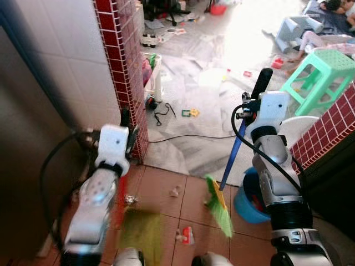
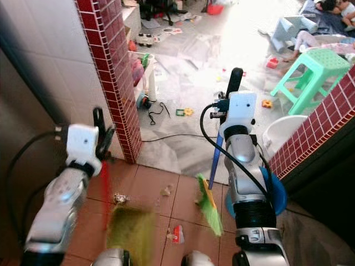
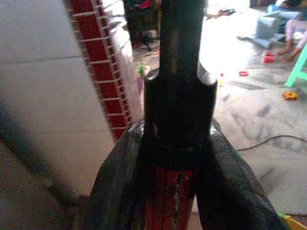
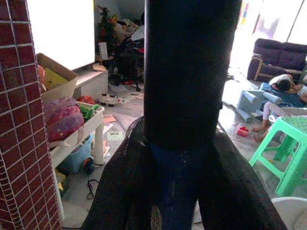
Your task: Sweep floor
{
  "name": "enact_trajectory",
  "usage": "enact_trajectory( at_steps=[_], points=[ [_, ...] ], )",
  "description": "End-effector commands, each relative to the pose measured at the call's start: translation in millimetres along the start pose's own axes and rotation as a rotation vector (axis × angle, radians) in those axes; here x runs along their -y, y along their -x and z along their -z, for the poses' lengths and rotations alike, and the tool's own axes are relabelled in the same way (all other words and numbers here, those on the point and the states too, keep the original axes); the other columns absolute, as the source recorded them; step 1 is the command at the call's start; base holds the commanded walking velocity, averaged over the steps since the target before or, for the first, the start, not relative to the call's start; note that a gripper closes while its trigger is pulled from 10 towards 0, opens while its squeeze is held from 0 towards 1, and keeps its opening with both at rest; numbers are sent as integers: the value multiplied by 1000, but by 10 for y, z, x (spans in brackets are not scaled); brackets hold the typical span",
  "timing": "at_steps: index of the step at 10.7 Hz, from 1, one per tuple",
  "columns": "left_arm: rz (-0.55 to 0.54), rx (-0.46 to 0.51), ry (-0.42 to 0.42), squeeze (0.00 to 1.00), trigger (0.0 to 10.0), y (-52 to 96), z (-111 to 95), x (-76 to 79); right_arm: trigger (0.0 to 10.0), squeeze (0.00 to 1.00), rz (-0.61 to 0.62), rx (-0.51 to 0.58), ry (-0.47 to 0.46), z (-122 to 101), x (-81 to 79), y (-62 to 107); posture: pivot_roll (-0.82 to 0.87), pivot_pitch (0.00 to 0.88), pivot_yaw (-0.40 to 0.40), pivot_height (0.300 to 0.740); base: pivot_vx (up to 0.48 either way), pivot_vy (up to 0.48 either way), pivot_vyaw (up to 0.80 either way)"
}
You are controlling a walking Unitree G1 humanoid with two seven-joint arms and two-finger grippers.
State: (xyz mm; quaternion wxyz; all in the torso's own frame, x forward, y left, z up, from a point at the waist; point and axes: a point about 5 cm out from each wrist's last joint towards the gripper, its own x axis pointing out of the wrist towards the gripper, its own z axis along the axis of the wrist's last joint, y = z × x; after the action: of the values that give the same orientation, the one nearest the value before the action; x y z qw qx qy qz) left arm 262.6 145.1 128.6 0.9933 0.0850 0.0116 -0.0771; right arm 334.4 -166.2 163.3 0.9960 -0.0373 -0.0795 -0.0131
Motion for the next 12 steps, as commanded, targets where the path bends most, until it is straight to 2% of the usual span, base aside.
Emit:
enact_trajectory(
  at_steps=[1, 2, 3, 4, 6, 8, 9, 11, 12],
  points=[
    [23, 34, -9, 0, 10000, 44, -153, 15, 10000, 0, 11, 56, 39, -83, 31, -13, 2, 39, -48, 740, 0, 0, 0],
    [50, -4, -28, 0, 10000, 100, -144, 11, 10000, 0, 15, 97, 110, -150, 60, -29, 3, 37, -49, 740, 0, 0, 0],
    [57, -15, -12, 0, 10000, 115, -126, 21, 10000, 0, 17, 94, 128, -148, 72, -38, 5, 37, -50, 740, 0, 0, 0],
    [86, -36, 10, 0, 10000, 58, -56, 105, 10000, 0, 40, 17, 120, -21, 71, -27, 7, 30, -53, 740, 0, 0, 0],
    [119, -95, 45, 0, 10000, -41, 88, 269, 10000, 0, -13, -80, 104, 130, -34, 8, -9, 25, -51, 740, 0, 0, 0],
    [165, -133, 37, 0, 10000, -95, 172, 394, 10000, 0, -11, -152, 94, 251, -35, 49, -21, 29, -48, 740, 0, 0, 0],
    [186, -150, 36, 0, 10000, -164, 216, 502, 10000, 0, 0, -213, 21, 331, -57, 77, -28, 33, -46, 740, 0, 0, 0],
    [189, -157, 32, 0, 10000, -309, 291, 609, 10000, 0, 12, -310, -77, 442, -110, 109, -33, 32, -45, 740, 0, 0, 0],
    [105, -178, 36, 0, 10000, -420, 382, 566, 10000, 0, 9, -340, -145, 456, -159, 99, -40, 32, -45, 740, 0, 0, 0]
  ],
)
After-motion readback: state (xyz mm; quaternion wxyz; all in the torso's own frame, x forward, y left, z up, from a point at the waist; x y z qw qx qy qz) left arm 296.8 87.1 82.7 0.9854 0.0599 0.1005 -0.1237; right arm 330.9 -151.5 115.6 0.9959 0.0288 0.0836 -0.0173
